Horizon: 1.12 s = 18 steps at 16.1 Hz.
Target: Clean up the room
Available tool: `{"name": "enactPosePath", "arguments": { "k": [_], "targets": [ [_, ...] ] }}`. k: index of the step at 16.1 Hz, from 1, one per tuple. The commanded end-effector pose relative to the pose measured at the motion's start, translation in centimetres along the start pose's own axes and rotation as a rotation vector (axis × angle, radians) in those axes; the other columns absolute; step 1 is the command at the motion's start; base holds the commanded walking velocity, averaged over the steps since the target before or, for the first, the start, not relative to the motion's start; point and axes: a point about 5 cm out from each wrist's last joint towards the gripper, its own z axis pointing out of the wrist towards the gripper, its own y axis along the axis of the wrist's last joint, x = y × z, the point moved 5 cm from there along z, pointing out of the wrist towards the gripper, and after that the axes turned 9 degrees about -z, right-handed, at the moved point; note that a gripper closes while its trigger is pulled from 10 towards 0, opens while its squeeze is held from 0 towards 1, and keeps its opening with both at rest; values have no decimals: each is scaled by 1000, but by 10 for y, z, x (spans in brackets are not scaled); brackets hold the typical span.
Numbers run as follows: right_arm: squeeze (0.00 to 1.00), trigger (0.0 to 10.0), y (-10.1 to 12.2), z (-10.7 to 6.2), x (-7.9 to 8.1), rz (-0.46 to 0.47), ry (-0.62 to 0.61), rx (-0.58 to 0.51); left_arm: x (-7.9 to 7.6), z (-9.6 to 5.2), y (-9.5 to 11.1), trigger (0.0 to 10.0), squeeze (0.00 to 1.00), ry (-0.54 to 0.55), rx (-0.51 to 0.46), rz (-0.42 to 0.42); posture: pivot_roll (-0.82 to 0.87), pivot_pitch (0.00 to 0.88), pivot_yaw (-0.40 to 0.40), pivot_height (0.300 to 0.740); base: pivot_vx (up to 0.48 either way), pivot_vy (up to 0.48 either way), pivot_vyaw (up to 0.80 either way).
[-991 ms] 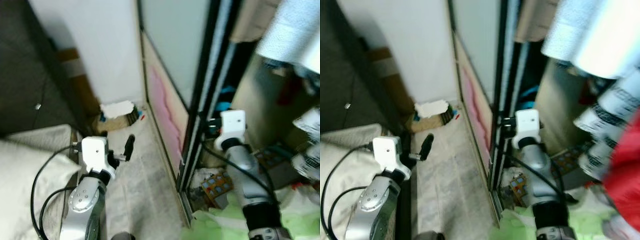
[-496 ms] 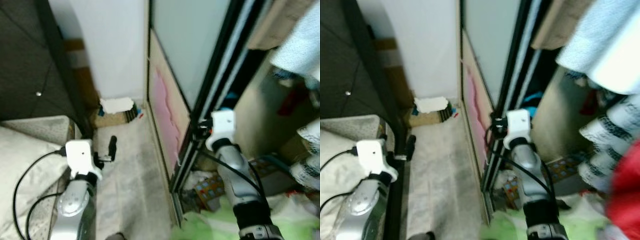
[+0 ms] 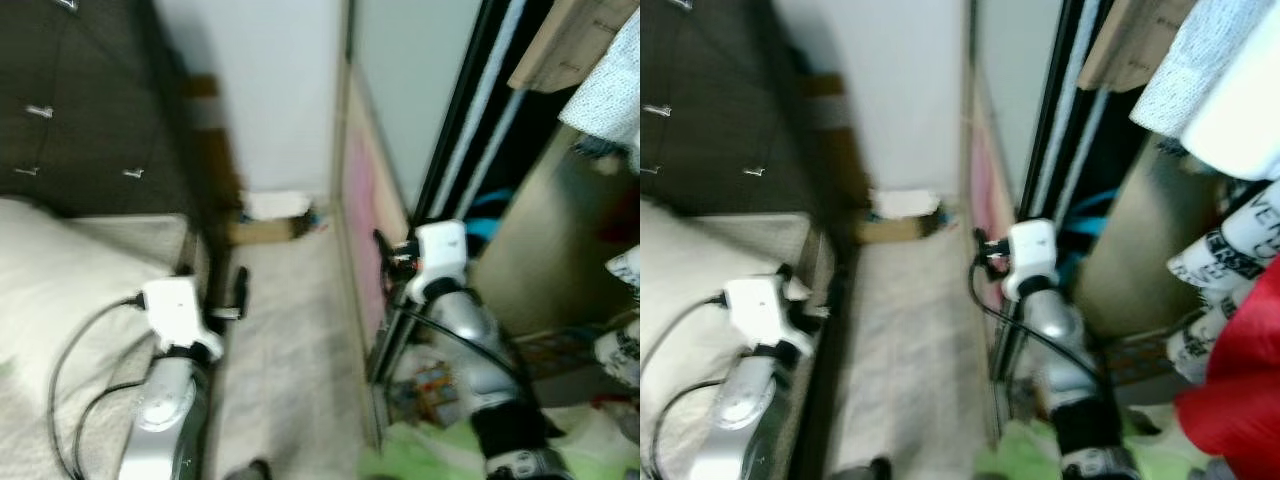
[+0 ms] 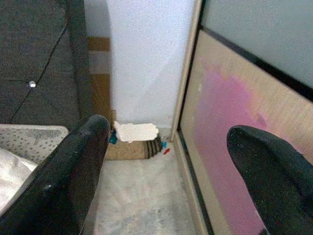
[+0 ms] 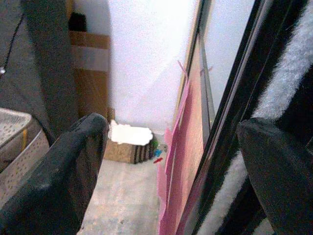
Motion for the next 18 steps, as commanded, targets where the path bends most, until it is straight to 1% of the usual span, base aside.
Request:
{"name": "enactPosePath", "arguments": {
  "k": [1,2,3,5,7,10,13,16,17,18],
  "targets": [
    [0,10000,8,5,5,7,20,-17,2,0,3,10000,0,-5,-8,5,-29,37,-35,740,0,0,800],
    [0,10000,8,5,6,12,24,-19,3,0,3,10000,0,6,-7,14,-29,37,-35,740,0,0,800],
    [0,10000,8,6,7,15,30,-21,5,0,3,10000,0,20,-4,23,-29,37,-35,740,0,0,0],
    [0,10000,8,6,8,29,31,-21,9,0,3,10000,0,40,-5,-4,-28,39,-36,740,0,0,0],
    [0,10000,8,6,9,34,34,-22,8,1,2,10000,0,37,-3,-4,-28,39,-36,740,0,0,0],
    [0,10000,7,6,10,67,47,-13,8,1,2,10000,0,41,-6,-6,-30,39,-40,740,0,0,0],
    [0,10000,9,4,8,54,34,-24,10,1,1,10000,0,54,0,-13,-29,37,-41,740,0,0,0],
    [0,10000,6,5,8,59,38,-11,11,1,-2,10000,0,60,17,-16,-27,30,-41,740,0,480,0],
    [0,10000,6,5,9,55,40,-13,11,1,-1,10000,0,58,13,0,-27,30,-41,740,0,480,0],
    [0,10000,8,5,11,50,54,-19,11,1,-1,10000,0,56,8,-8,-26,27,-40,740,0,315,0]
  ]
}}
